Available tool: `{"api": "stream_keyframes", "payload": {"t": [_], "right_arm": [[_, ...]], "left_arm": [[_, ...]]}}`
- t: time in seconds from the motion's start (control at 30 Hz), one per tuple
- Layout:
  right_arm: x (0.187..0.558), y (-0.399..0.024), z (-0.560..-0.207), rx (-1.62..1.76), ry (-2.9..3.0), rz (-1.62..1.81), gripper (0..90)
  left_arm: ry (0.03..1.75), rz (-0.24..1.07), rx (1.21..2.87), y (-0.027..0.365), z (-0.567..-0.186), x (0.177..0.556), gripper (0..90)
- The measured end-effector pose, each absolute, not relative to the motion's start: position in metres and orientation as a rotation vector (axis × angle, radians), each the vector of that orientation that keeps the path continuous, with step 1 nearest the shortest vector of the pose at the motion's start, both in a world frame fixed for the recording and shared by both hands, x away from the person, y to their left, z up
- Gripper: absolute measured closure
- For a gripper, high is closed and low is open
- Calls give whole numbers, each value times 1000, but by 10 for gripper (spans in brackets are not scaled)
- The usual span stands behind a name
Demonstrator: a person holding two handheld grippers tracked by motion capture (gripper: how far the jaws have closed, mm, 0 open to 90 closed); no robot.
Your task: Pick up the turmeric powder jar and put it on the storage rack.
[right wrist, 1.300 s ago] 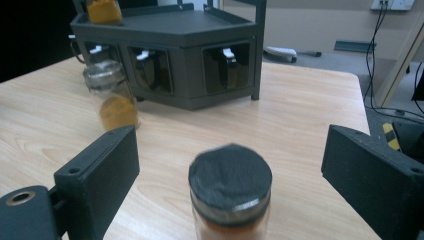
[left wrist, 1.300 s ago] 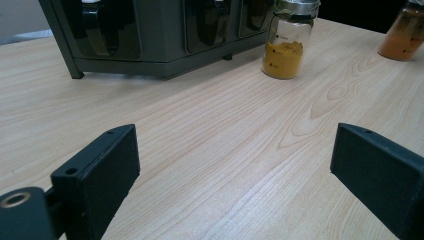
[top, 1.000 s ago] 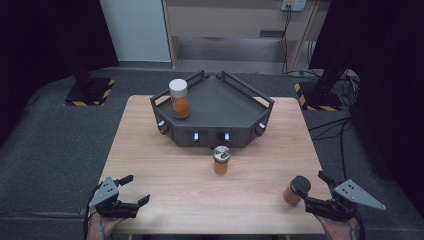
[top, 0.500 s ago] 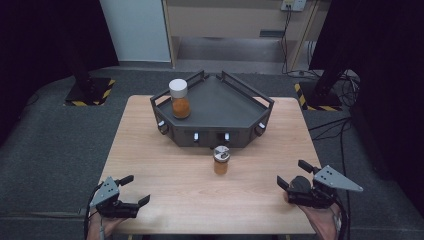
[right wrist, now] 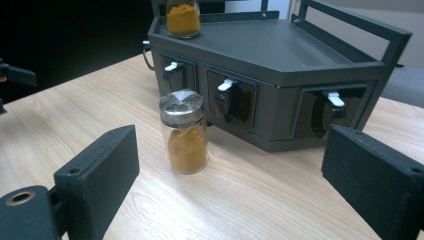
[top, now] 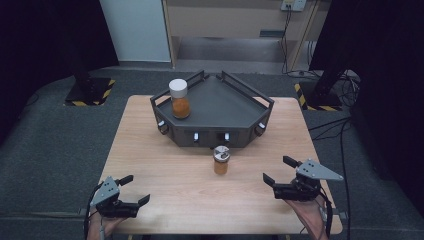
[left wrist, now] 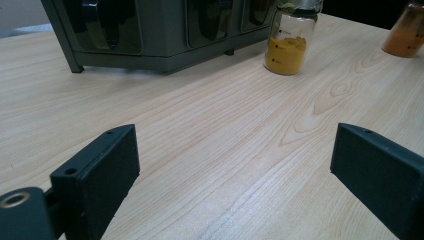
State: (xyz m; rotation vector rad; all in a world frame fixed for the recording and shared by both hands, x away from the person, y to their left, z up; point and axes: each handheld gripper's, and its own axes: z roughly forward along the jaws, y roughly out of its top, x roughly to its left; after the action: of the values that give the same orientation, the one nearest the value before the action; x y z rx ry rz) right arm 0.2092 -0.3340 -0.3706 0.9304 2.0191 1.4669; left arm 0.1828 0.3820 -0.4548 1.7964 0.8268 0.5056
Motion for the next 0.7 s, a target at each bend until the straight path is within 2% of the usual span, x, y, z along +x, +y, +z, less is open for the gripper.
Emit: {"api": "stream_keyframes", "payload": {"t": [0.7], "right_arm": [[241,-306,-371,912,2095,1510,85]], "left_arm": [[826,515,1806,382,-454,181,49]]}}
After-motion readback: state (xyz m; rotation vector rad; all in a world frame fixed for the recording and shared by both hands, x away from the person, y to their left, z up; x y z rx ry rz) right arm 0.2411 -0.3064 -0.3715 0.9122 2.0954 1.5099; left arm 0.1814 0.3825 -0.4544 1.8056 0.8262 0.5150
